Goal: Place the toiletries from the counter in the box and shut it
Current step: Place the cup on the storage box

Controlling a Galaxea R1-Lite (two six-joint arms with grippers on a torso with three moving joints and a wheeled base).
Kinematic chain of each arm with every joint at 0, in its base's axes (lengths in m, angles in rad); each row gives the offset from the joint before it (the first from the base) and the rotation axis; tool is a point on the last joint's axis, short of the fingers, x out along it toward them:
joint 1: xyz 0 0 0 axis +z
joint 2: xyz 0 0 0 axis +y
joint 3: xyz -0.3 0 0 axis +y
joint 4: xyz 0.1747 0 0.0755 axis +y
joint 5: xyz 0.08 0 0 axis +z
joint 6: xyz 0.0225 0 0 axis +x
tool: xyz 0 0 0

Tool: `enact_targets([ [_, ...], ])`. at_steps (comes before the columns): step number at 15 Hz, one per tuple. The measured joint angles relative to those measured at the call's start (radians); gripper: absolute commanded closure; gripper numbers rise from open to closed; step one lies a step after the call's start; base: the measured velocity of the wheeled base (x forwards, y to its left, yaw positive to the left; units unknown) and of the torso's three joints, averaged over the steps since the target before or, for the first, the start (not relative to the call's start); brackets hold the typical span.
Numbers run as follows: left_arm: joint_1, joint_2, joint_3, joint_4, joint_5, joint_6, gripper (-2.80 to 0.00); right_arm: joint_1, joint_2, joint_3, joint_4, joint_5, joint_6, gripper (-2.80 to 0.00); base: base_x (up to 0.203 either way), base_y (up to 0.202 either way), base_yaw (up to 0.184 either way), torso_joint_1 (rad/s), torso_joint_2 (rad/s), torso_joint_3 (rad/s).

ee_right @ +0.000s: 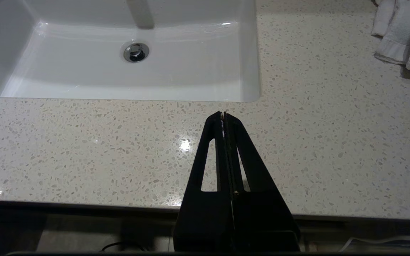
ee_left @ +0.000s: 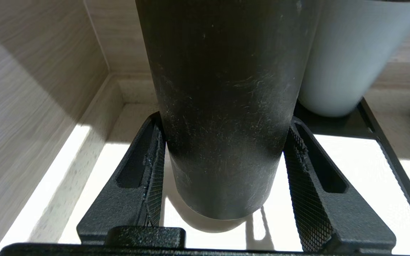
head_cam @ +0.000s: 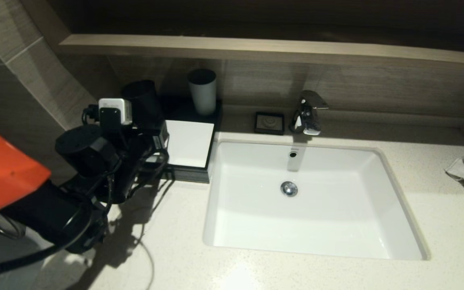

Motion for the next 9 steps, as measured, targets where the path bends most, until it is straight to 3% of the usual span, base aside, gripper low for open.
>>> enact_targets([
  [9,0.003,0.095,-0.136,0.000,0.000,0.033,0.00,0.000,0.000,0.000,0.000,0.000,0.000,0.00,0.000,0.000,0.000,0.000,0.00,0.000],
])
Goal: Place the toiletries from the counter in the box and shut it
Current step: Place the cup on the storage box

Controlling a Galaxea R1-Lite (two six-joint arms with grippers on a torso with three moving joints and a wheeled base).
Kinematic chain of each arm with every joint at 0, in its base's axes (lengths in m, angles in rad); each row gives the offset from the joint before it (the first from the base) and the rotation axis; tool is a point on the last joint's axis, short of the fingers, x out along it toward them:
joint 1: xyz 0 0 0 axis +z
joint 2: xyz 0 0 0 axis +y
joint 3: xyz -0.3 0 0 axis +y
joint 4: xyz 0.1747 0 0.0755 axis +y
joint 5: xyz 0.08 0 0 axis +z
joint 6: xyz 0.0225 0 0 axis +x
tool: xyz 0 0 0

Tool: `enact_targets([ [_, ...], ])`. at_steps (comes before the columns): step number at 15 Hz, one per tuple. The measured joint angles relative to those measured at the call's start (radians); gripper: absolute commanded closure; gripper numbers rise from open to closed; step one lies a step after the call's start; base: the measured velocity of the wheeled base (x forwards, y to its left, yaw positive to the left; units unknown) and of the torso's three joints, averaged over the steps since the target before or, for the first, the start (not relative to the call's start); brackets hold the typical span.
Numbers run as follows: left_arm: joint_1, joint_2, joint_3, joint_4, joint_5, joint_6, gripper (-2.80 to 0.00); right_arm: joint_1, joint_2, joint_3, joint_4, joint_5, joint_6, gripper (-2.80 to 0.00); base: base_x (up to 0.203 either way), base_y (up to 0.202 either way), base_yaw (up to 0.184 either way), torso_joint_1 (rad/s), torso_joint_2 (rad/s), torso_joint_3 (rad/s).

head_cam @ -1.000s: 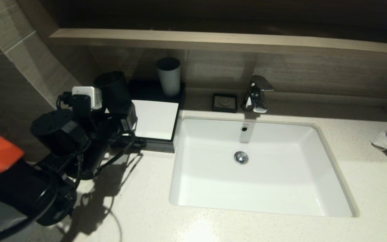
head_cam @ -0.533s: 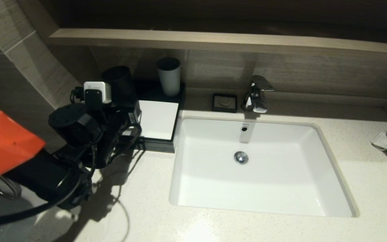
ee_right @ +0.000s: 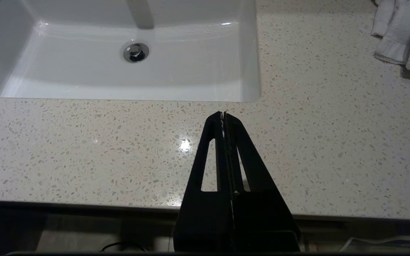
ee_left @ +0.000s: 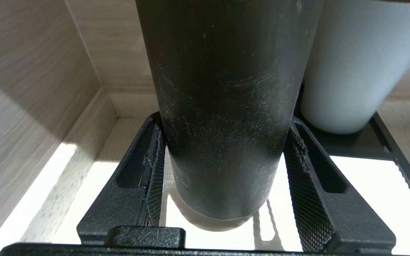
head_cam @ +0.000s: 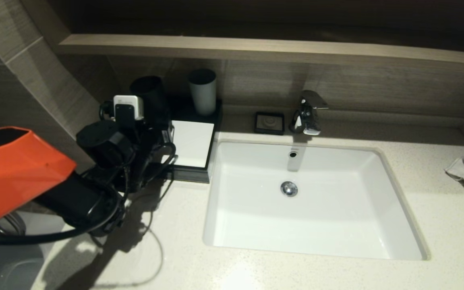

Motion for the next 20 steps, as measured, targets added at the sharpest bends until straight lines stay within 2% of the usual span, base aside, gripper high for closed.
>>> enact_targets([
  [5,0.007,0.060,-0.100,0.000,0.003,0.027,0.00,0.000,0.000,0.000,0.000,0.000,0.000,0.00,0.000,0.000,0.000,0.000,0.00,0.000],
  [20,0.026,0.151,-0.306,0.080,0.003,0.029,0.00,0.000,0.000,0.000,0.000,0.000,0.000,0.00,0.000,0.000,0.000,0.000,0.00,0.000],
])
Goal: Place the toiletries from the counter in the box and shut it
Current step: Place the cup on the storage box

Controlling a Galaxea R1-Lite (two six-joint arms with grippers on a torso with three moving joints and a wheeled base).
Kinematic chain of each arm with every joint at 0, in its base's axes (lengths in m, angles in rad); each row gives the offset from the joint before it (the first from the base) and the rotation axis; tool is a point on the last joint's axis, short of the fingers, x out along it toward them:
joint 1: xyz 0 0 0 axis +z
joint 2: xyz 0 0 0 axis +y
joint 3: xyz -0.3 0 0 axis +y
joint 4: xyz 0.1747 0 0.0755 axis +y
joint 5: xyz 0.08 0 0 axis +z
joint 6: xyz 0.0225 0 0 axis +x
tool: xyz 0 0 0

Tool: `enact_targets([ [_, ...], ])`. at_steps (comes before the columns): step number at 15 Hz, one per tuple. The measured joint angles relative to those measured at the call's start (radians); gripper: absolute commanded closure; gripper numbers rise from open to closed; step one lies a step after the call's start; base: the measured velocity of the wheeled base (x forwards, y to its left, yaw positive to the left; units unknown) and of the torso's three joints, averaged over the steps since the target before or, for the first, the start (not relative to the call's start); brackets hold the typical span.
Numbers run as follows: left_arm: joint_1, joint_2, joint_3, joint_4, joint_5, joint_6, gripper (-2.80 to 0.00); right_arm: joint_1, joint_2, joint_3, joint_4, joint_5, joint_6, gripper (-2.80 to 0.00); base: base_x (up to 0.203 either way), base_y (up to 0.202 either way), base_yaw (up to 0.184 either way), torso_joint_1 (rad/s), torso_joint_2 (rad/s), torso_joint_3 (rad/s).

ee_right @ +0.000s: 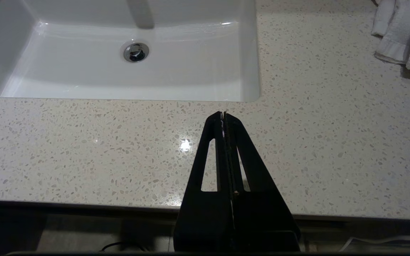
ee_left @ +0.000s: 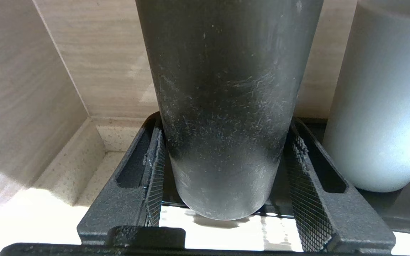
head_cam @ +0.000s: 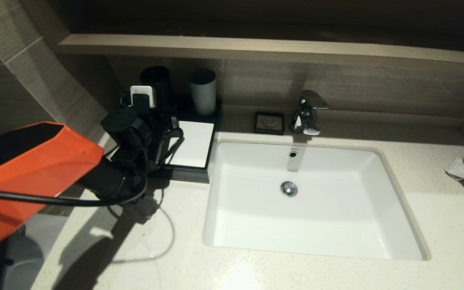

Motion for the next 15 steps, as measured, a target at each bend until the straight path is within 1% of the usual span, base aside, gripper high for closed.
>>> enact_targets([
  [15,0.011,0.054,-0.134,0.057,0.000,0.000,0.00,0.000,0.000,0.000,0.000,0.000,0.000,0.00,0.000,0.000,0.000,0.000,0.00,0.000],
])
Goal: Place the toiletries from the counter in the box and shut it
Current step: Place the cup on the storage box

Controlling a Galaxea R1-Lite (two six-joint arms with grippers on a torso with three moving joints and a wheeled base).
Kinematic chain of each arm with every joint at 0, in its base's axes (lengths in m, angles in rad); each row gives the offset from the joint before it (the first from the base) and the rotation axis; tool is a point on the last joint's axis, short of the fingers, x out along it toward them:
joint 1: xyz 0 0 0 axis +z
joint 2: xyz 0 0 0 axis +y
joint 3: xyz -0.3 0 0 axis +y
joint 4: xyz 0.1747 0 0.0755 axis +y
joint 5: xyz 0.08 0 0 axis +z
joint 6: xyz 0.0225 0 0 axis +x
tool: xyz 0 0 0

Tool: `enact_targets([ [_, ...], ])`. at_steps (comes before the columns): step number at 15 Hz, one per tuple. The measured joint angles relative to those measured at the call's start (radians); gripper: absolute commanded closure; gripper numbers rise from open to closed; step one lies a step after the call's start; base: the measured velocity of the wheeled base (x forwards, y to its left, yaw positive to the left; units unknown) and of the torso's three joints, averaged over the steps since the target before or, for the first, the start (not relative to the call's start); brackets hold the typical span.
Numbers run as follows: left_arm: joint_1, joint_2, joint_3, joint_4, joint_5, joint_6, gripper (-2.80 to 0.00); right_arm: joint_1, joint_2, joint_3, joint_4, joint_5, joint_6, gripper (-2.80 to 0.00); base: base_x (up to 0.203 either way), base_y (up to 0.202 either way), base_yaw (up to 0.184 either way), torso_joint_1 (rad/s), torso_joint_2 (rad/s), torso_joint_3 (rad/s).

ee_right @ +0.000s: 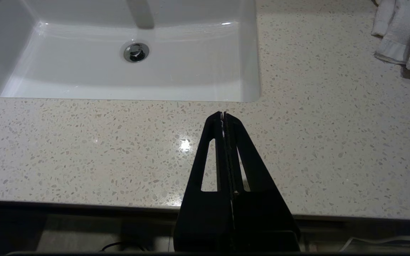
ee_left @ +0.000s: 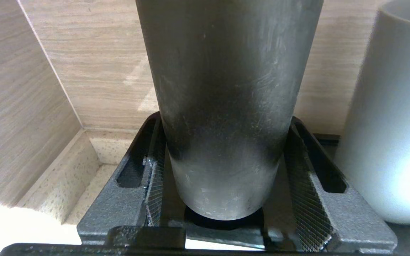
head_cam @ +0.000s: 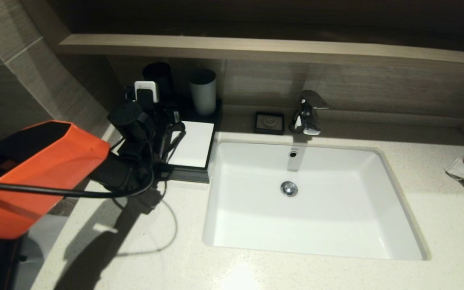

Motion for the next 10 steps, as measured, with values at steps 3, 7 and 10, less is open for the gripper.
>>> enact_targets([
  [3,0.006,0.015,-0.023,0.003,0.001,0.000,0.00,0.000,0.000,0.000,0.000,0.000,0.000,0.00,0.000,0.000,0.000,0.000,0.00,0.000],
  [7,0.006,0.021,-0.041,0.013,-0.001,0.000,0.00,0.000,0.000,0.000,0.000,0.000,0.000,0.00,0.000,0.000,0.000,0.000,0.00,0.000],
  [10,0.007,0.026,-0.067,0.035,-0.001,0.000,0.00,0.000,0.000,0.000,0.000,0.000,0.000,0.00,0.000,0.000,0.000,0.000,0.00,0.000],
])
